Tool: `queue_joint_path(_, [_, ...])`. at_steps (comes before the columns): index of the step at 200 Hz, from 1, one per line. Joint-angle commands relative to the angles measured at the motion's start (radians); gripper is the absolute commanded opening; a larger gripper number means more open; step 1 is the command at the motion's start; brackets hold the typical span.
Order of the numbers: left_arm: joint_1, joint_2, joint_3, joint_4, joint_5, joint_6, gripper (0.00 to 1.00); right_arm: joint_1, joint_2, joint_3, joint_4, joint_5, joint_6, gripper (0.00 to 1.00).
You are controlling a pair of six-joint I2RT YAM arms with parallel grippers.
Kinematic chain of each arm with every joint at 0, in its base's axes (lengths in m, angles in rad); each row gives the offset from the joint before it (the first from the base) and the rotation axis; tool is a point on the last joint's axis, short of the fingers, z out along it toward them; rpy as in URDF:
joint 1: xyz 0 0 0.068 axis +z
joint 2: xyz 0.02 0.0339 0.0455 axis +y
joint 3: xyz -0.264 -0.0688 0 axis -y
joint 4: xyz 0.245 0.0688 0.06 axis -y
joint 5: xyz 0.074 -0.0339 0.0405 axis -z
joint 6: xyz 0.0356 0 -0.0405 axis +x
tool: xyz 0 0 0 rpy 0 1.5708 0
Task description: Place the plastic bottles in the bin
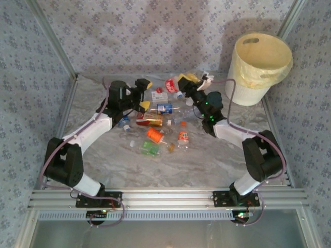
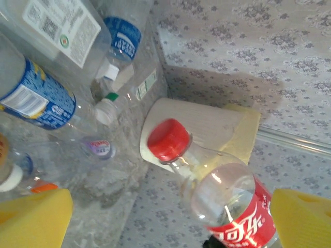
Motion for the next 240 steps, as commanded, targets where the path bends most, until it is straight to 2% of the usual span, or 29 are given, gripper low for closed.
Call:
queue_joint_path(1, [0.042, -0.057, 0.033, -0.144, -0.029, 0.147, 0.98, -0.055, -0.086, 0.040, -0.142, 0.000, -0.079, 0.44])
queue_joint_path(29, [0.093, -0.095, 0.023, -0.243, -0.061, 0.226, 0.98, -0.139, -0.150, 0.134, -0.359, 0.000, -0.132, 0.44])
queue_joint_path(62, [0.121, -0.164, -0.078, -0.182, -0.105, 0.256, 0.98, -0.273, -0.155, 0.358, -0.652, -0.027, -0.185, 0.44])
queue_joint_path(92, [0.139, -0.201, -0.126, -0.153, -0.098, 0.313, 0.98, -0.381, -0.104, 0.571, -0.804, -0.064, -0.264, 0.45])
queue_joint_path(125, [0.141, -0.227, -0.161, -0.097, -0.061, 0.375, 0.98, -0.473, -0.031, 0.754, -0.910, 0.004, -0.348, 0.45])
queue_joint_path(148, [0.141, -0.237, -0.176, -0.075, -0.038, 0.407, 0.98, -0.514, 0.007, 0.819, -0.950, 0.082, -0.408, 0.45])
queue_joint_path(188, [0.141, -0.255, -0.188, -0.092, -0.068, 0.429, 0.98, -0.553, 0.108, 0.916, -1.061, 0.221, -0.523, 0.45])
queue_joint_path(215, [0.141, -0.246, -0.190, -0.100, -0.073, 0.431, 0.98, -0.570, 0.212, 1.073, -1.278, 0.238, -0.557, 0.47])
queue_joint_path(240, [0.141, -0.228, -0.193, -0.103, -0.072, 0.424, 0.98, -0.583, 0.284, 1.141, -1.396, 0.239, -0.566, 0.49])
